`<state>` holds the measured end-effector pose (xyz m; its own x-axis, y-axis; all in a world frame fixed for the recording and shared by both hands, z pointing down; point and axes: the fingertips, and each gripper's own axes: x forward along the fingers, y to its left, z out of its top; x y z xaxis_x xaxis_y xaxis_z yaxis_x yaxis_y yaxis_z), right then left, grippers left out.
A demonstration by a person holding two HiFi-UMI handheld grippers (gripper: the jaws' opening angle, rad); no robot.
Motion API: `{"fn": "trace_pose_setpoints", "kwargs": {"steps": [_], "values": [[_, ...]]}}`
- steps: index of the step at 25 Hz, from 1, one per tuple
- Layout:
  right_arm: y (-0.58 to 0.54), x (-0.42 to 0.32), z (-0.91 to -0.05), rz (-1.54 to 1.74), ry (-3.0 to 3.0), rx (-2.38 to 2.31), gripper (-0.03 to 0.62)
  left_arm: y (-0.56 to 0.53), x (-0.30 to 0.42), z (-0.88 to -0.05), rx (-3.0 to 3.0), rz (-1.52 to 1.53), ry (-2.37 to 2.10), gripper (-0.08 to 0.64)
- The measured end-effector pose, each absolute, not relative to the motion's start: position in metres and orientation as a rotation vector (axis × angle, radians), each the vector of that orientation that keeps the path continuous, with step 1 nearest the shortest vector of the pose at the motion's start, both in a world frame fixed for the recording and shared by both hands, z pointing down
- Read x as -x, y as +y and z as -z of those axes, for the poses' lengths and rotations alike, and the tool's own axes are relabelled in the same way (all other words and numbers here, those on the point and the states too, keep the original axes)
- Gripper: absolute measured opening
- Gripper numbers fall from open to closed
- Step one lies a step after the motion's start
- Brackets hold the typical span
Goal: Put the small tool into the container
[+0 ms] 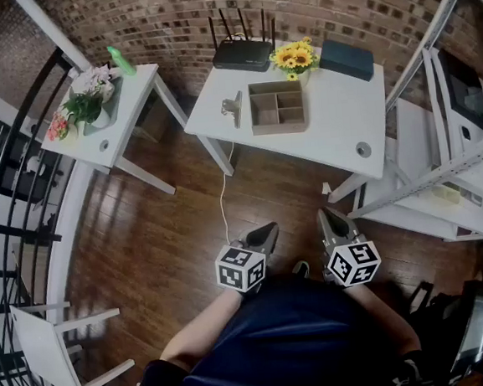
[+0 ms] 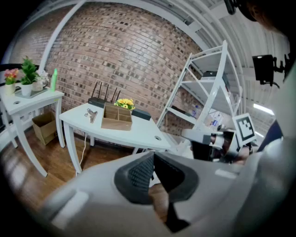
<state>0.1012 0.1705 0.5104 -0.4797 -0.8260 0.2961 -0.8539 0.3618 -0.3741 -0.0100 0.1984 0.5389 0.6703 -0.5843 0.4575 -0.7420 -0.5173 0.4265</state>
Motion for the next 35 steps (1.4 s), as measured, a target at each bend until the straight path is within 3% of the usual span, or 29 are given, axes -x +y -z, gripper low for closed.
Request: {"fn": "trace_pose_setpoints", "kwargs": {"steps": [18, 27, 35], "values": [[0.12, -0.115, -0.539, -0.841, -2.541, -1.479, 0.011, 0.157, 0.001, -0.561, -2.18, -0.353, -1.1, 0.003], [0.016, -0.095, -0.533, -0.821, -2.405, -1.664, 0.011, 0.017, 0.033, -0.565, -2.242, -0.333, -0.971, 0.003], [-0.05, -0.054, -0.528, -0.767, -2.333, -1.684, 0.011, -0.132, 0.13, -0.588, -2.173, -0.316, -1.118, 0.013]]}}
